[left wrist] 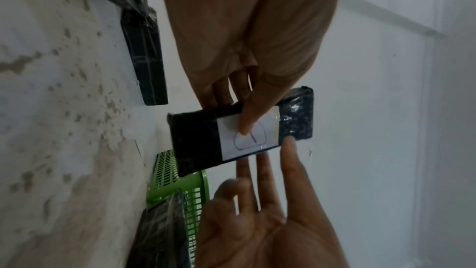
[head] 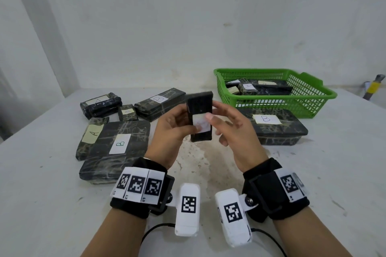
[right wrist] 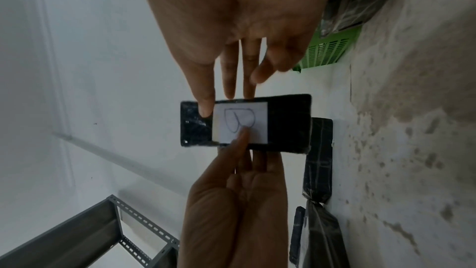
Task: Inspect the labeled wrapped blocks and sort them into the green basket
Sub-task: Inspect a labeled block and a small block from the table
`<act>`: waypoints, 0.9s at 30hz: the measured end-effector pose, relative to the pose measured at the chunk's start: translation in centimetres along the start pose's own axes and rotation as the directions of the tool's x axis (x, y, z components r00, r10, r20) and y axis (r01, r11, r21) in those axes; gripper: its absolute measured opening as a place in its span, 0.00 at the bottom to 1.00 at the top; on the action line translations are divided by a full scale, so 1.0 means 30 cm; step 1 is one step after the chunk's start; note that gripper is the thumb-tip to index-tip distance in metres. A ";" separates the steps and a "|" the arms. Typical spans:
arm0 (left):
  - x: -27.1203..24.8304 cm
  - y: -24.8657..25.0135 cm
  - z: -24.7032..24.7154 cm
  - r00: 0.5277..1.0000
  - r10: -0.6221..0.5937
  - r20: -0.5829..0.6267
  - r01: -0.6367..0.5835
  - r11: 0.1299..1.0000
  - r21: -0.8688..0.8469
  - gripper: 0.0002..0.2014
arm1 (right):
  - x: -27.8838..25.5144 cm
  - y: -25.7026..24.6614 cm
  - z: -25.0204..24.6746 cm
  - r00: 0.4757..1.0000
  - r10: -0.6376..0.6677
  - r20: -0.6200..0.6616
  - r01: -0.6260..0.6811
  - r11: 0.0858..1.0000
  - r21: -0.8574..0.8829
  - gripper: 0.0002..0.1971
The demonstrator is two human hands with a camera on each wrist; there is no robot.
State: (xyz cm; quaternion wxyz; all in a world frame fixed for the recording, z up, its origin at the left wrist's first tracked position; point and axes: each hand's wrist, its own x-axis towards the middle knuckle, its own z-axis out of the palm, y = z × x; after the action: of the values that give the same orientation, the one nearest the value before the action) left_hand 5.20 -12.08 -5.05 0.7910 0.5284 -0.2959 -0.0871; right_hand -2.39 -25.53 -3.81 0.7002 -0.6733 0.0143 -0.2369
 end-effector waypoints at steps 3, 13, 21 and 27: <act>-0.009 0.003 0.010 0.998 0.012 0.060 -0.015 0.999 0.046 0.18 | -0.001 0.007 0.010 0.998 -0.055 0.043 0.054 0.998 0.007 0.13; -0.022 0.048 0.031 0.996 -0.047 0.079 0.046 0.999 0.015 0.20 | 0.014 0.033 0.000 0.997 -0.074 -0.002 0.074 0.994 0.082 0.16; -0.026 0.053 0.034 0.999 0.010 -0.034 -0.010 1.000 -0.003 0.11 | 0.010 0.016 0.004 0.993 -0.076 0.088 0.054 0.973 0.224 0.19; -0.030 0.048 0.042 0.998 -0.053 0.014 0.054 0.998 -0.033 0.12 | 0.028 0.037 -0.004 0.994 -0.100 -0.040 0.105 0.984 0.146 0.18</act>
State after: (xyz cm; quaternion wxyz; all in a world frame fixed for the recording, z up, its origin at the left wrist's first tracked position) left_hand 3.52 -12.05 -3.79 0.7951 0.5223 -0.2855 -0.1168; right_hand -1.33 -25.97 -4.62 0.7346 -0.6156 -0.0266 -0.2840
